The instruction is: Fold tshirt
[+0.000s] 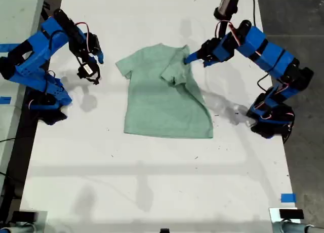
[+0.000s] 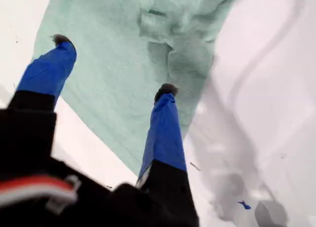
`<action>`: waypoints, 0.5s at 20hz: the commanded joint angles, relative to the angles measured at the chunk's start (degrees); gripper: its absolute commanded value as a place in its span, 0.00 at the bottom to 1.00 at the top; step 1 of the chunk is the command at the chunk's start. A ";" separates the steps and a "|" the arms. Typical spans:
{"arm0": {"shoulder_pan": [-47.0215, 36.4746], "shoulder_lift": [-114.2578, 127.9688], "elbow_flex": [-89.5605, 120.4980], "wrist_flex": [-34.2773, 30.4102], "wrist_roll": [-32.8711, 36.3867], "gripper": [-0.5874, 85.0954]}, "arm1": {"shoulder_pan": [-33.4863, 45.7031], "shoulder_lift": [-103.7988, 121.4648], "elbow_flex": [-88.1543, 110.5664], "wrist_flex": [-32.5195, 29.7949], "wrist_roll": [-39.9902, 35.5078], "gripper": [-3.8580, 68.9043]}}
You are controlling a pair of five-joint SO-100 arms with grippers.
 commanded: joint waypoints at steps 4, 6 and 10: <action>-1.76 -14.15 -21.88 4.66 4.92 0.30 | -1.49 9.05 4.83 -2.99 1.93 0.46; -2.81 -19.78 -29.27 7.29 6.42 0.30 | -1.49 11.60 6.42 -2.99 2.11 0.46; -4.83 -25.66 -33.93 7.29 8.61 0.30 | -0.97 15.64 9.49 -2.37 2.29 0.45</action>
